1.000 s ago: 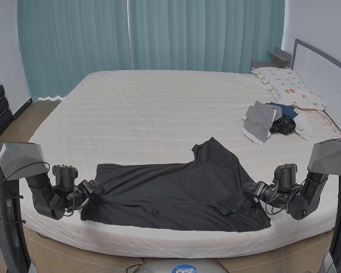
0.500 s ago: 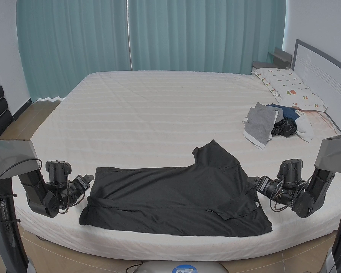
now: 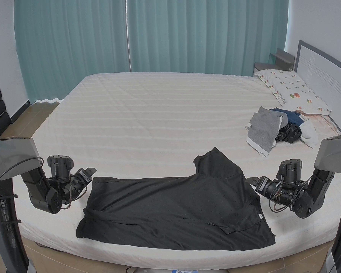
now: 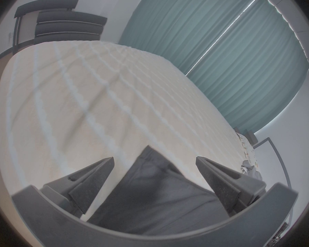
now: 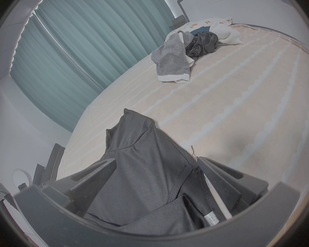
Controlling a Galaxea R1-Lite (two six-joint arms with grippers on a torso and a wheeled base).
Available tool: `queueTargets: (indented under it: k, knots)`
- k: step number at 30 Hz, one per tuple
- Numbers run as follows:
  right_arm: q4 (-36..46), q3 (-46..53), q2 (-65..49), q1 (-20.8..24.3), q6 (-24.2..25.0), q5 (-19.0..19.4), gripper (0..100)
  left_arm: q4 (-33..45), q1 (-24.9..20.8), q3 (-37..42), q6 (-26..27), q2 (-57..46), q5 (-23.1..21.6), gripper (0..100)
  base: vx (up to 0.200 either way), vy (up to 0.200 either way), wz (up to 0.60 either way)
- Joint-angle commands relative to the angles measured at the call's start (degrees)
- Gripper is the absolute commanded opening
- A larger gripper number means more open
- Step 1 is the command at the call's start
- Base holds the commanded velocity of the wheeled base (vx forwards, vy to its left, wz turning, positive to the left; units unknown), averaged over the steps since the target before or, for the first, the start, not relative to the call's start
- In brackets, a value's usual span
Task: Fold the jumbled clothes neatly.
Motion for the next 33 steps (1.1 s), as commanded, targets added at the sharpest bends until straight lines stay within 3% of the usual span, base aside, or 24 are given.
queueTargets:
  k: [1, 12, 15, 29, 30, 33]
  knots:
    - [0.00, 0.05, 0.01, 0.03, -0.01, -0.02, 100, 0.31, -0.60, -5.80, 0.53, 2.99, 0.31, 100, 0.000, 0.000, 0.00]
    - [-0.09, 1.37, 0.71, -0.06, -0.28, -0.19, 100, 1.54, -0.42, -18.19, 4.40, 13.10, -1.71, 100, 0.000, 0.000, 0.00]
    - [-0.27, 1.81, 1.06, -0.24, -0.36, -0.11, 100, 1.89, -0.25, -17.66, 4.48, 13.45, -4.09, 100, 0.000, 0.000, 0.00]
    - [0.17, -1.18, 1.24, 0.11, -2.56, 0.16, 100, 1.27, -0.42, -16.25, 5.27, 14.06, -3.91, 100, 0.000, 0.000, 0.00]
    - [0.61, -2.76, 2.21, 0.11, -2.65, 0.42, 100, 1.01, -0.34, -15.73, 5.19, 13.98, -3.91, 0, 0.000, 0.000, 0.00]
    - [2.11, -5.67, 3.88, 0.20, -2.65, 0.77, 100, -0.48, -0.16, -15.20, 5.10, 13.63, -3.56, 0, 0.000, 0.000, 0.00]
